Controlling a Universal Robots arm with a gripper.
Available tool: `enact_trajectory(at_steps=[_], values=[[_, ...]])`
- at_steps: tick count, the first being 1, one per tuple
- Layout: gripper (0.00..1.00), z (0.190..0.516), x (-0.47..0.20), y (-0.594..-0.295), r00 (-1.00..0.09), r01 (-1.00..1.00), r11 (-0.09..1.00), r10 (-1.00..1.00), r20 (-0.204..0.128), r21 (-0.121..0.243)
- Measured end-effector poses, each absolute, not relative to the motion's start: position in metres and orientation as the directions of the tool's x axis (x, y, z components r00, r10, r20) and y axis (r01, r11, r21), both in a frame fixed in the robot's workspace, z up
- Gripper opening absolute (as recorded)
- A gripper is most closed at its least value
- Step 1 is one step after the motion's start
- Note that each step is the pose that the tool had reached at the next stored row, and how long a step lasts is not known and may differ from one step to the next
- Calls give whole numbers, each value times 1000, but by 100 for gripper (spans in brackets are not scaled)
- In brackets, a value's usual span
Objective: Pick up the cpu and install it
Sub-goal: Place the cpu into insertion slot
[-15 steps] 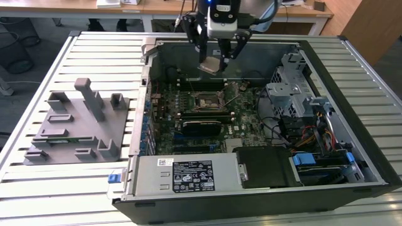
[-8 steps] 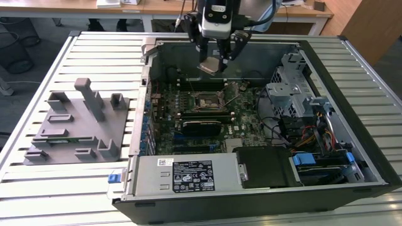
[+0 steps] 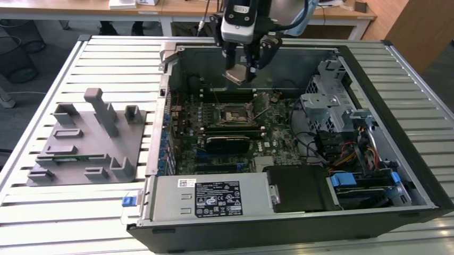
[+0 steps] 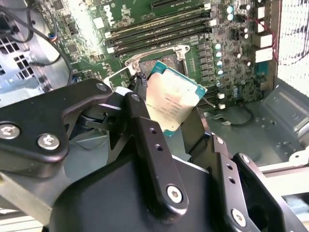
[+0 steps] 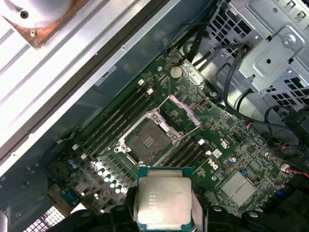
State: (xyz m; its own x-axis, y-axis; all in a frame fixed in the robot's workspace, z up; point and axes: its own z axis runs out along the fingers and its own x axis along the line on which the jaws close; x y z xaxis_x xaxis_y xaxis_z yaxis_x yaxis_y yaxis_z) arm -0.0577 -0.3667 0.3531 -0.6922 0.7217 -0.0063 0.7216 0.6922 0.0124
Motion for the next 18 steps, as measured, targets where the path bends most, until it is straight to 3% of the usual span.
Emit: enact_trajectory(at_steps=[18], values=[[53,351,-58,-363,-527,850,527,850,-6,12]])
